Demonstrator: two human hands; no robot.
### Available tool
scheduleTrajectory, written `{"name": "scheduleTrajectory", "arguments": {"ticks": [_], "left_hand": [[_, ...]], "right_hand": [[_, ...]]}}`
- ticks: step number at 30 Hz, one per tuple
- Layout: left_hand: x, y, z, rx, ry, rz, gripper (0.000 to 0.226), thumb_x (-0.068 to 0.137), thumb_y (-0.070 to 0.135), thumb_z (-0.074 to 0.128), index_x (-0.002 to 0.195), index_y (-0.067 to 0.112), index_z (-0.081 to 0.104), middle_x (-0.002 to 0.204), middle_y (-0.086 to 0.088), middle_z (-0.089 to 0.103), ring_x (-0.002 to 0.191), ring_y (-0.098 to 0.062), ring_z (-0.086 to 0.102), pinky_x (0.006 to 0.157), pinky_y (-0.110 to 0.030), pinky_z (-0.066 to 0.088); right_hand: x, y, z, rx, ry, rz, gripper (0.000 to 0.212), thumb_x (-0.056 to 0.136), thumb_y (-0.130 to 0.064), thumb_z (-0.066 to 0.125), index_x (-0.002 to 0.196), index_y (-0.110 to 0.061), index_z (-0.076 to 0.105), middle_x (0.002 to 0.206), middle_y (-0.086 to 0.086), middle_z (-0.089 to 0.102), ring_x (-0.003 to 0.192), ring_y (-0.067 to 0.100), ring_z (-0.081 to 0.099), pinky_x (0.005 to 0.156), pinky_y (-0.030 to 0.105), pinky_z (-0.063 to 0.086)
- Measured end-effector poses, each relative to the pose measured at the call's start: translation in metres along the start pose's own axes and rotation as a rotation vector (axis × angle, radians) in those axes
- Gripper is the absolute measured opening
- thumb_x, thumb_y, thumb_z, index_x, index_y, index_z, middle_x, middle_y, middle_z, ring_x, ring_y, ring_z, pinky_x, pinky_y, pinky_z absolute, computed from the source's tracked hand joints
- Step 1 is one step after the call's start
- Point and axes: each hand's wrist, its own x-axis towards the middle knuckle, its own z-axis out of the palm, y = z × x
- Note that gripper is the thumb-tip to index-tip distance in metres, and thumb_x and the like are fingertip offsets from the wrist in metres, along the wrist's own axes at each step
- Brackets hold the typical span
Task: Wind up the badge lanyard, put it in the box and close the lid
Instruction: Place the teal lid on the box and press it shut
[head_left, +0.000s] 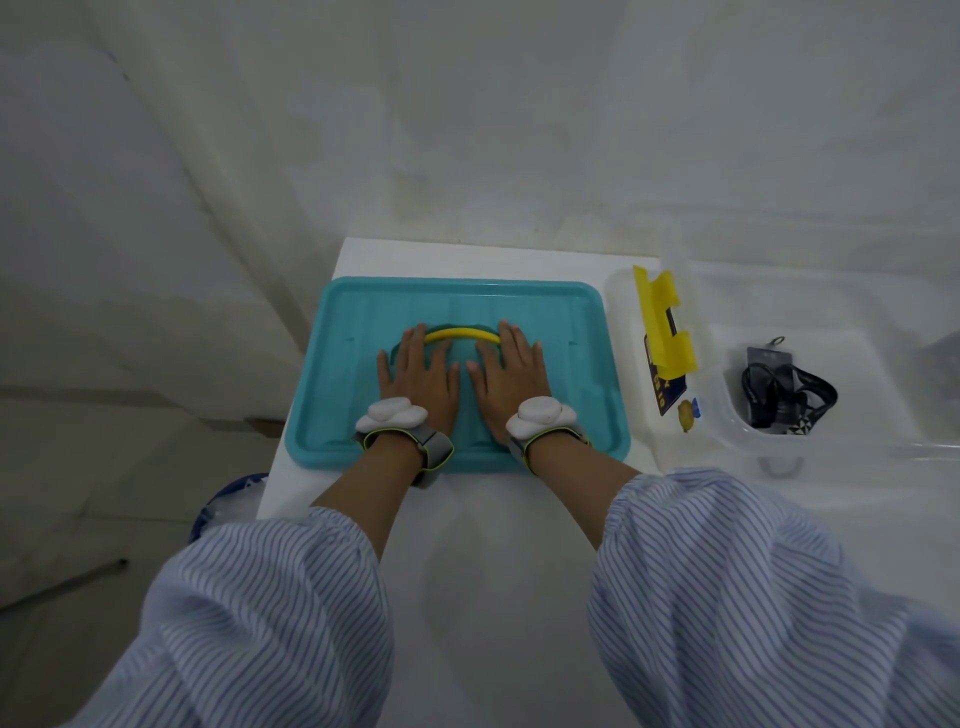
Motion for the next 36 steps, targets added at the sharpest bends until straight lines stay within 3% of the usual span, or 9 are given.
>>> {"name": "scheduleTrajectory", "arguments": {"ticks": [5,9,15,21,36], "left_hand": [[-0.002,-0.001,-0.002,0.030,-0.027,-0.031,0.053,0.099,0.042,0.024,0.148,0.020,0.022,0.160,-0.007,-0.003,0.147,-0.024,-0.005,0.118,-0.047,-0.003],[-0.005,-0.001,-0.005,0.051,-0.048,-0.090,0.056,0.097,0.050,0.022,0.148,0.029,0.018,0.159,-0.010,-0.009,0.146,-0.031,-0.011,0.117,-0.051,-0.006],[-0.007,-0.002,-0.006,0.038,-0.025,-0.109,0.059,0.095,0.054,0.021,0.148,0.039,0.001,0.159,-0.008,-0.006,0.146,-0.033,-0.006,0.117,-0.055,-0.004],[-0.009,-0.006,-0.014,0.037,-0.037,-0.090,0.058,0.095,0.053,0.021,0.146,0.045,-0.006,0.160,-0.007,-0.003,0.147,-0.032,-0.002,0.115,-0.057,-0.003],[0.000,-0.018,-0.053,0.043,0.100,-0.055,0.054,0.097,0.047,0.023,0.144,0.048,-0.002,0.159,-0.008,0.004,0.147,-0.031,0.003,0.115,-0.061,0.001]], "right_hand": [[0.000,-0.001,-0.001,-0.034,-0.012,0.033,0.058,0.101,-0.042,0.024,0.148,-0.007,0.025,0.160,0.017,-0.005,0.149,0.028,-0.005,0.120,0.043,-0.004],[-0.001,0.000,0.002,-0.058,-0.008,0.091,0.060,0.099,-0.050,0.024,0.149,-0.016,0.025,0.159,0.019,-0.011,0.148,0.034,-0.008,0.120,0.047,-0.005],[-0.004,0.001,0.001,-0.033,0.009,0.113,0.062,0.097,-0.054,0.026,0.152,-0.030,0.011,0.159,0.018,-0.011,0.147,0.039,-0.007,0.120,0.049,-0.005],[-0.006,0.001,-0.001,-0.031,0.004,0.106,0.061,0.097,-0.053,0.026,0.151,-0.033,0.004,0.159,0.020,-0.006,0.146,0.040,-0.005,0.119,0.051,-0.005],[0.003,-0.028,-0.025,-0.001,0.068,0.084,0.062,0.099,-0.049,0.027,0.151,-0.031,0.000,0.159,0.020,-0.006,0.147,0.039,-0.002,0.117,0.055,-0.004]]}}
